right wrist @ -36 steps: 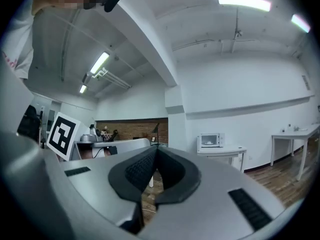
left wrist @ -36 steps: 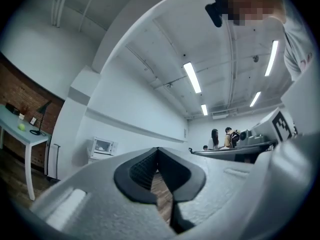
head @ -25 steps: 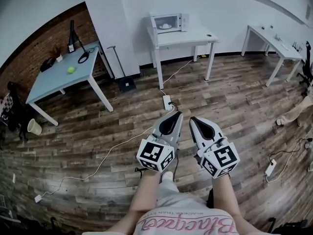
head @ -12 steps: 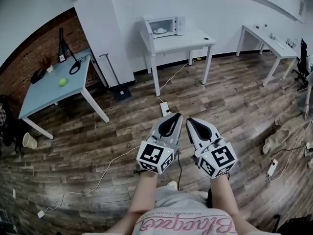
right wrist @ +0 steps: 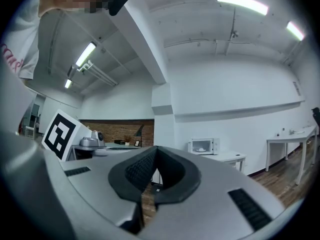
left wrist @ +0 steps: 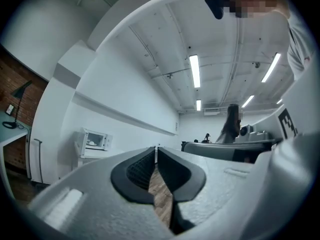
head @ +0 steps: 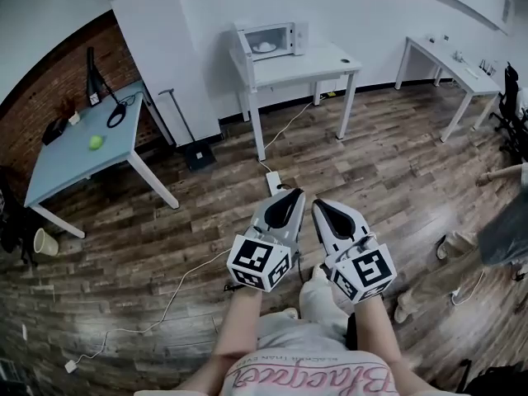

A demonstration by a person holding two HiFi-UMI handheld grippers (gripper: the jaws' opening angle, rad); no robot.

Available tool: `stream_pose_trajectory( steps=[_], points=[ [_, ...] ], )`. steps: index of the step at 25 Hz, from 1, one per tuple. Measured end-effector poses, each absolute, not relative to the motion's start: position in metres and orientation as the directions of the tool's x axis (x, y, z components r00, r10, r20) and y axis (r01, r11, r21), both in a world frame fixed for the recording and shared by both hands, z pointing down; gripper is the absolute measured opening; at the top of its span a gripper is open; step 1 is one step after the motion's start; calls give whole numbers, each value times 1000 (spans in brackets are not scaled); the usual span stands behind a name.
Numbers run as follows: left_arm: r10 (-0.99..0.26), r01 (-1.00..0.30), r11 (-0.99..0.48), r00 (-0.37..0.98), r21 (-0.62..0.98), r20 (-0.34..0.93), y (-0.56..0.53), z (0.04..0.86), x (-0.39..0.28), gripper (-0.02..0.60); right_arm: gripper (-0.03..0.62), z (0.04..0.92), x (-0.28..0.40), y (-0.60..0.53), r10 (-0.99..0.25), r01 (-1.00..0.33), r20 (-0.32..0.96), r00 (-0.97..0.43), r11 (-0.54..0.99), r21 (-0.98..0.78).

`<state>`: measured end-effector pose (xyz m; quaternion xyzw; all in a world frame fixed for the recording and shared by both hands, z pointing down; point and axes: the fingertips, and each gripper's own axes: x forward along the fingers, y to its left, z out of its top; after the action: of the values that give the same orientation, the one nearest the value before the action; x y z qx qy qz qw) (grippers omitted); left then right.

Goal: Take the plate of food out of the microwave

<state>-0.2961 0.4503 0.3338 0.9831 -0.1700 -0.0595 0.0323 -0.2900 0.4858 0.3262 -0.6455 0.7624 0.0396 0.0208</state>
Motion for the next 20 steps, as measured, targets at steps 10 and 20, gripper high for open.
stream_pose_trajectory(
  steps=[10,20],
  points=[
    [-349,-346,-937,931,49,-110,394,332,-253,3,6,333,-244,418,-984,-982,-47,-174,177,-71],
    [-381,-379,-924,918,42,-108,328,333,-196,3,6,331,-181,349,-988,-989,-44,-147,148,-14]
  ],
)
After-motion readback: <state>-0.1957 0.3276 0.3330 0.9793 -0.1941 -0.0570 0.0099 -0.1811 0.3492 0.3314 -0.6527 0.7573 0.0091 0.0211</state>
